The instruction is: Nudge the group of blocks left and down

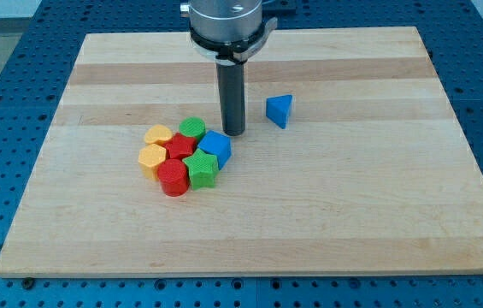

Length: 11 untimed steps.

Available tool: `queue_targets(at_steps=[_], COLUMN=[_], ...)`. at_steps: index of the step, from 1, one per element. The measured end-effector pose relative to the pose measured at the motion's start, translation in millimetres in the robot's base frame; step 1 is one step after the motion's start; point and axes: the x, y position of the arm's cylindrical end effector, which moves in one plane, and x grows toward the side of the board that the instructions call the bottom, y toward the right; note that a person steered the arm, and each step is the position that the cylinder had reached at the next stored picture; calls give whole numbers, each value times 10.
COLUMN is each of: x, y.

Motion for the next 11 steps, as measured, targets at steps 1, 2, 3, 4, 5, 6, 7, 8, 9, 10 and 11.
queue_targets(at_steps=[1,2,3,4,5,6,7,8,9,10,11], x=[3,3,3,3,3,3,3,3,3,-54,-185], y=[-104,-231,-314,-357,-358,-358,-375,-419,-463,-463,-484])
